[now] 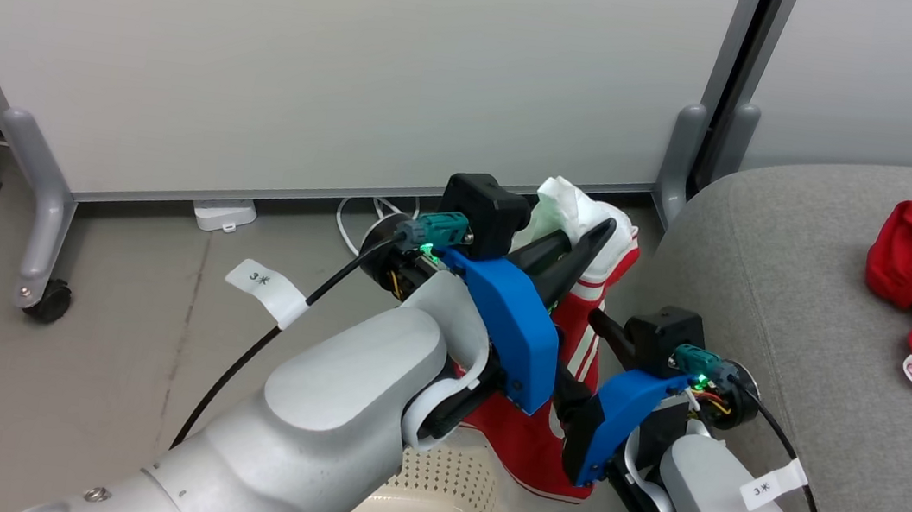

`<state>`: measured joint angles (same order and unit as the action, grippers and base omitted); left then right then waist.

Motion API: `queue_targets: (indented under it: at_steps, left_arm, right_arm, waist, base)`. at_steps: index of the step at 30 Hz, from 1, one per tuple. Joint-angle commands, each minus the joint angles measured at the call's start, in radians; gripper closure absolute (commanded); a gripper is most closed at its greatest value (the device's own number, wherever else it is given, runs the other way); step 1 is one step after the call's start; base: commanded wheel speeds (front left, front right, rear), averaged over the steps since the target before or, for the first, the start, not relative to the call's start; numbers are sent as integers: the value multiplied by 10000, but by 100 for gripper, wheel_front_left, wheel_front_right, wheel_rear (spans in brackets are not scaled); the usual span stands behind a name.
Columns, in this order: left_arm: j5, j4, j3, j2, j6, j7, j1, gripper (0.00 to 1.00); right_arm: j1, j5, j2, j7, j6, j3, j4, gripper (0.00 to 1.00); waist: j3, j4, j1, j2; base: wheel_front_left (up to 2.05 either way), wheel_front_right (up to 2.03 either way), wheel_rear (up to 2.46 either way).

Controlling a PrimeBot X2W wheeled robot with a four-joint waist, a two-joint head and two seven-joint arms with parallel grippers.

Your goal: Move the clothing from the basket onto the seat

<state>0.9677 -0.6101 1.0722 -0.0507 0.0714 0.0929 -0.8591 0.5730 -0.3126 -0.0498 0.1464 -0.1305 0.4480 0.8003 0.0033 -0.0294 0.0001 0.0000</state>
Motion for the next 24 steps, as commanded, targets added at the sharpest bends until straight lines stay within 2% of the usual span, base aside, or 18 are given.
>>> queue_targets:
  at_steps: [1, 2, 3, 14, 24]
  left_arm:
    - [27, 41, 21, 0, -16, 57, -201, 100]
    - [54, 29, 48, 0, -26, 78, -212, 100]
    - [71, 2, 80, 0, -34, 101, -221, 100]
    - [170, -422, 223, 2, -42, 258, -334, 100]
    - [123, -681, 339, 1, -89, 391, -370, 100]
  right_arm:
    - [230, -205, -12, 29, -5, 121, 100, 24]
    - [284, -288, -12, 49, -5, 205, 169, 71]
    - [322, -396, -12, 81, -5, 293, 233, 100]
    - [494, -1376, -12, 303, -5, 986, 808, 100]
    - [674, -1774, -12, 531, -5, 1415, 1116, 100]
  waist:
    - [6, 4, -1, 0]
    - [8, 8, -1, 0]
    - [8, 12, -1, 0]
    - [-68, -97, -1, 0]
    - [-167, -232, -1, 0]
  base:
    - [0, 0, 0]
    - [0, 0, 0]
    - [0, 0, 0]
    - [0, 0, 0]
    - [0, 0, 0]
